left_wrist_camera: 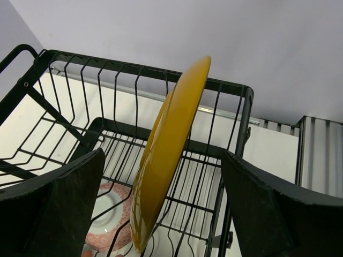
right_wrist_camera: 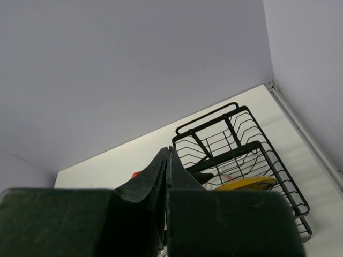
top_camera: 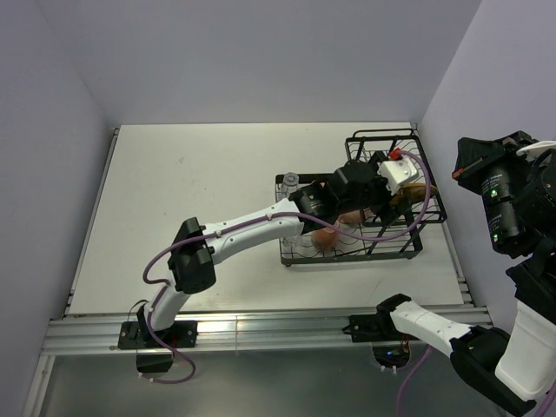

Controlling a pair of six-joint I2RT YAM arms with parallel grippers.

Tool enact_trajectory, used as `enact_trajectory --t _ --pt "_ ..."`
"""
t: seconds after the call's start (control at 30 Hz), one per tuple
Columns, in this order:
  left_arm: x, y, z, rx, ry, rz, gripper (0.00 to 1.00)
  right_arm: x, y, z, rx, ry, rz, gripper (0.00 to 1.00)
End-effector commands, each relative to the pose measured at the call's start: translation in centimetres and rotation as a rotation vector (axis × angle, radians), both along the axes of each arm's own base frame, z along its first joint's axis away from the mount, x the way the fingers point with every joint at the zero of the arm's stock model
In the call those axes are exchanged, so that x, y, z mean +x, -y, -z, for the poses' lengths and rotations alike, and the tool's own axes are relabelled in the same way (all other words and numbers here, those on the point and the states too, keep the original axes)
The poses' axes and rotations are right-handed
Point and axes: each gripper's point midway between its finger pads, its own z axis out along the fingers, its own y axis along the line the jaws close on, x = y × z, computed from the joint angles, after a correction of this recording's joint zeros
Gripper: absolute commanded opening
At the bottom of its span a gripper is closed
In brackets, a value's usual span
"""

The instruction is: Load the mixed dishes into the dish rack

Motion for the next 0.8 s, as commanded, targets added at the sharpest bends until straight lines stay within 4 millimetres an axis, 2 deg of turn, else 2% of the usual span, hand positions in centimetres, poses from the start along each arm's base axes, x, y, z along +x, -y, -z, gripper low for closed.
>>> enact_trajectory --t 0.0,0.1,0.37,0.47,0.5,0.57,0.6,0.63,0.67,0.7,0.77 --pt "-1.2 -1.5 -5.0 -0.094 0.01 0.038 0.98 0.1 0.0 -0.4 0.018 0.015 0.004 0.0" --pt "-1.6 -1.9 -5.9 -0.113 0.01 0.071 0.99 0.2 -0.2 -0.4 0.021 0.015 -0.002 0.0" --pt "-2.5 -3.0 -6.8 -0.132 0.009 0.137 0.99 0.3 -0.5 -0.4 0.021 0.008 -0.018 0.0" --pt "-2.5 -3.8 -7.4 -0.157 -0.038 0.124 0.99 0.3 -0.7 -0.2 0.019 0.003 -0.029 0.0" --pt "-2.2 -4.4 -8.8 -0.191 -0.027 0.108 0.99 0.5 -0.9 -0.1 0.018 -0.004 -0.038 0.0" --pt "-1.9 -5.2 -8.5 -0.199 -0.043 0.094 0.99 0.7 -1.2 0.1 0.014 -0.014 -0.047 0.0" --pt "-1.6 -6.4 -9.8 -0.225 -0.037 0.075 0.99 0.9 -1.5 0.3 0.013 -0.022 -0.061 0.0" --pt "-1.4 -7.0 -10.0 -0.232 -0.042 0.069 0.99 1.1 -1.7 0.5 0.009 -0.032 -0.067 0.0" --pt "-1.3 -7.5 -9.4 -0.224 -0.06 0.06 0.99 1.3 -1.9 0.7 0.008 -0.04 -0.072 0.0" --pt "-1.5 -8.5 -10.8 -0.251 -0.052 0.058 0.99 1.4 -2.1 0.9 0.007 -0.047 -0.079 0.0" --pt "-1.3 -9.7 -11.0 -0.25 -0.054 0.047 0.99 1.8 -2.5 1.3 0.004 -0.057 -0.096 0.0"
